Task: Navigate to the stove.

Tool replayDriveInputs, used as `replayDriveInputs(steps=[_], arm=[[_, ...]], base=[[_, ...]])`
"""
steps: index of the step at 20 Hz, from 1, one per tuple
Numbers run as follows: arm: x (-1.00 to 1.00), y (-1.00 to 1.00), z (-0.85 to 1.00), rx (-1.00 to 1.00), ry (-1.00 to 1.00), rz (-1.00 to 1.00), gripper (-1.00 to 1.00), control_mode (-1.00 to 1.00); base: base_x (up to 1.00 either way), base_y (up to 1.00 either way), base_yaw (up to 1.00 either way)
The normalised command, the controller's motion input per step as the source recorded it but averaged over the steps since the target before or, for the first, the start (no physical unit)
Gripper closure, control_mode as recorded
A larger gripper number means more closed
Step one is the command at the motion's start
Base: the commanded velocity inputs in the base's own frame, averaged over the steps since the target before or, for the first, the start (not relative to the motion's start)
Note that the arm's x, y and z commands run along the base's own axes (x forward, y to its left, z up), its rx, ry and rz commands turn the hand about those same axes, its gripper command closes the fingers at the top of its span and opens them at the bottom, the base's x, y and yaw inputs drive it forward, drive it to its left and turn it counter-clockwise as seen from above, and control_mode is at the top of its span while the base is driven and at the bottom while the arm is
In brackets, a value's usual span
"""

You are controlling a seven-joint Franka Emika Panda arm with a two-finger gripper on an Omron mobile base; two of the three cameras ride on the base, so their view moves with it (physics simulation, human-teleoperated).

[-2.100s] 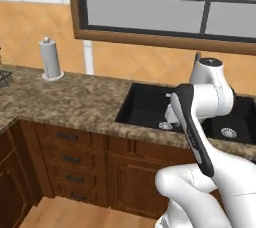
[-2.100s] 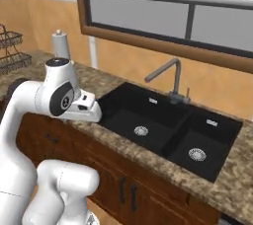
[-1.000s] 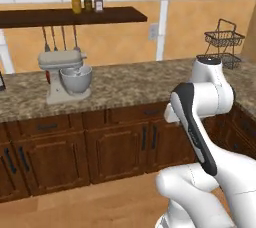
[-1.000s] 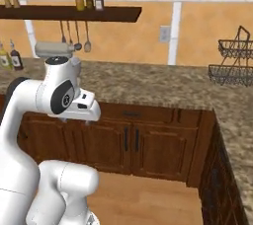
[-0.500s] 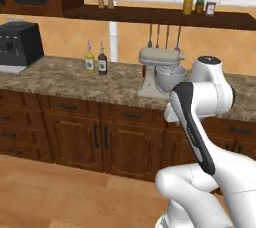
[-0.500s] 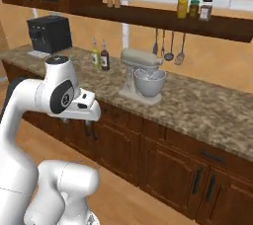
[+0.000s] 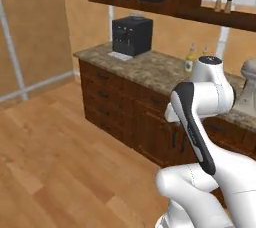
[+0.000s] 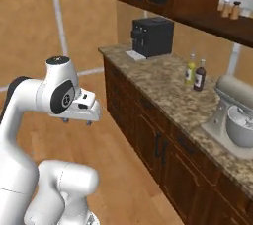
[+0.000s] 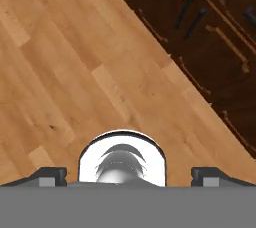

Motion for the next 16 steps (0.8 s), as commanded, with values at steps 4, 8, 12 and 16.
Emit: replayDriveInputs(steps=[4,8,12,16], arm=[[0.0,0.0,0.0,0.0,0.0,0.0,-1.0,1.0],[0.0,0.0,0.0,0.0,0.0,0.0,-1.0,1.0],[0.0,0.0,0.0,0.0,0.0,0.0,-1.0,1.0],[0.0,0.0,0.0,0.0,0.0,0.0,-1.0,1.0]], base=[[0.44,0.23,0.83],[0.26,0.38,0.78],[0.27,0.38,0.83],[0.24,0.33,0.86]])
